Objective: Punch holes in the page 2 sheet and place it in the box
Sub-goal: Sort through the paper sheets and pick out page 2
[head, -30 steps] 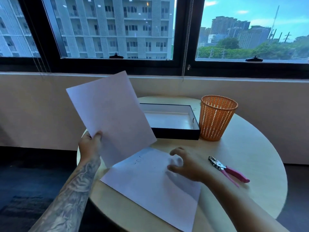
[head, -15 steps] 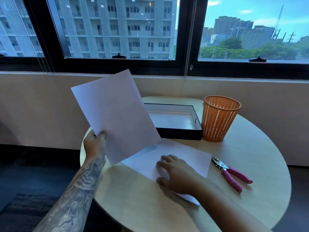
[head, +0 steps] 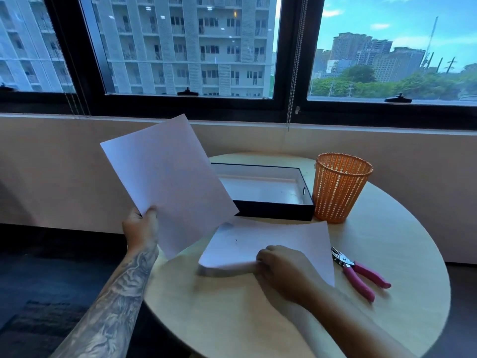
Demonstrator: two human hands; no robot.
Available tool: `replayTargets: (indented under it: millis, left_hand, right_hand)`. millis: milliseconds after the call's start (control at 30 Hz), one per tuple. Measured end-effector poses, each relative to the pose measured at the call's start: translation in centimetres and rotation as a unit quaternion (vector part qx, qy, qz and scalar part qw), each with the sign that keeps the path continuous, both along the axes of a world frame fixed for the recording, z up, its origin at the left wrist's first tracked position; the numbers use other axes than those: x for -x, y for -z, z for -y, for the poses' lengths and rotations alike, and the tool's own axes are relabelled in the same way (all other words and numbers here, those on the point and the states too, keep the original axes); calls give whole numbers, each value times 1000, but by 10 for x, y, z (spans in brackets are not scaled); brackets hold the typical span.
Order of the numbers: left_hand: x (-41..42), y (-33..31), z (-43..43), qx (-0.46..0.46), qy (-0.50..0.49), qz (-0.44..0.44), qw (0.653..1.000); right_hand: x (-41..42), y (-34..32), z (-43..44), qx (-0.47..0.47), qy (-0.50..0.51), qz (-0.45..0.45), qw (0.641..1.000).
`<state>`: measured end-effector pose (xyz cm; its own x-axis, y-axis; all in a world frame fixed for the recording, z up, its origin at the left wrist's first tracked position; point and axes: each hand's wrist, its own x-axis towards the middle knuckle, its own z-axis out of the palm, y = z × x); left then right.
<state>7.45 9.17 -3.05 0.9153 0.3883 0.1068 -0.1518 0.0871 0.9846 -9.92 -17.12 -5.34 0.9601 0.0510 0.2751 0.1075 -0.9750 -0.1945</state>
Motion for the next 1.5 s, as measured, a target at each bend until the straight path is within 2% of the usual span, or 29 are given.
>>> replayTargets:
  millis: [133,233,333,433,533,600,833,1033,1167,1267,1367,1500]
  left_hand:
    - [-2,2,-6,-11,6,-27,1000]
    - [1,3,-4,-6,21,-43,999]
    - [7,3,8,-15,67,-44,997]
    - [16,-2,25,-7,127,-29,991]
    - [26,-9,39,0,209,-3,978]
    - [30,-13,47,-2,250,1,968]
    - [37,-27,60,62,335,-49,939]
    - [50,-33,72,74,373,-86,921]
    - [62,-39,76,92,383,-96,914]
    - [66,-38,80,40,394,-63,916]
    - [66,-37,82,-4,377,-29,926]
    - [62,-45,84,-18,357,-4,934]
  right_hand:
    - [8,-25,9,-94,23,24,995]
    - [6,-53,16,-222,15,55,973]
    - [5,-81,20,-398,15,69,915]
    - [4,-102,25,-555,20,95,826]
    - [4,-115,32,-640,29,99,761]
    - [4,-116,37,-667,43,88,739]
    - [5,-111,52,-678,81,99,724]
    - [-1,-98,60,-702,93,54,704]
    - [-2,-88,62,-662,103,96,737]
    - [-2,-84,60,-636,104,111,756]
    - [-3,-88,58,-632,84,135,759]
    - [-4,-97,54,-637,44,152,755]
